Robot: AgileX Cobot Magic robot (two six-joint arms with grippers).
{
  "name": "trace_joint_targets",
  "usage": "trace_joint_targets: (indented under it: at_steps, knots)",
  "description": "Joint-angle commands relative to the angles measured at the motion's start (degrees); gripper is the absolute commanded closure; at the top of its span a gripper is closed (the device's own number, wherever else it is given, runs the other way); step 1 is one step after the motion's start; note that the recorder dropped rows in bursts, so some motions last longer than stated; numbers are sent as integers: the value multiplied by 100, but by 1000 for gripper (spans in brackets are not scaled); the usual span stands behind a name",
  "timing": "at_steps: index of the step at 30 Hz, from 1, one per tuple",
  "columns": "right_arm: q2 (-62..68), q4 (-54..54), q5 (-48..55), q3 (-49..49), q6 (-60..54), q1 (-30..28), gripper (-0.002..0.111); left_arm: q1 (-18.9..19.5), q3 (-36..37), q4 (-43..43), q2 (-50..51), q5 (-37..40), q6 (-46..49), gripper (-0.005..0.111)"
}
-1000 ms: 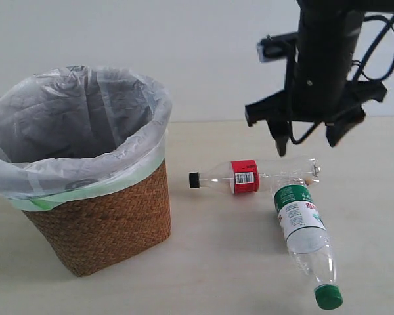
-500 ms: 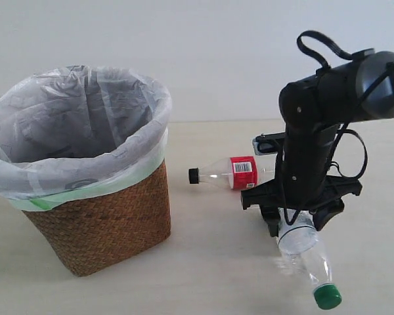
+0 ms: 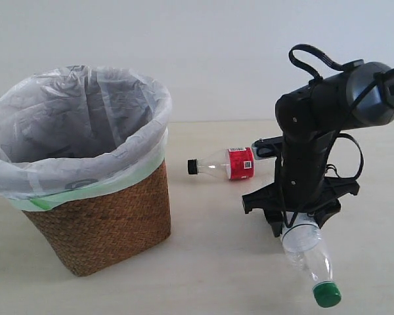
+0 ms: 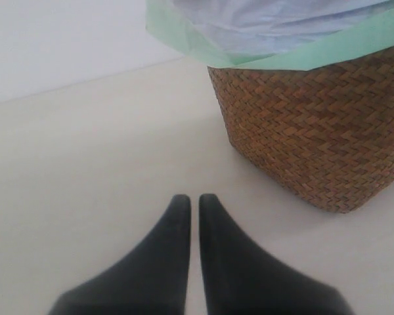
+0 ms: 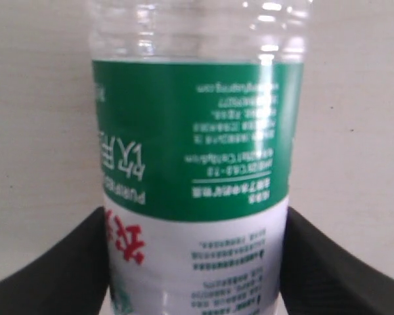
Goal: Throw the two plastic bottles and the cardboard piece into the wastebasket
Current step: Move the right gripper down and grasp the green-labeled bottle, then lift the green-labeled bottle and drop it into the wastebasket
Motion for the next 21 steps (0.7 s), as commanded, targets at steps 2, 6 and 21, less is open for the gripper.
trace_joint_targets:
  at_steps: [2, 6, 21]
  knots:
    - [-280, -26, -13, 27, -164, -14, 108, 17, 22, -49, -52, -48, -54, 103]
    - [-855, -26, 94, 27, -164, -14, 108, 17, 22, -49, -52, -48, -54, 103]
    - [-2163, -1603, 1885, -1735, 296, -14, 108, 17, 22, -49, -52, -48, -54, 103]
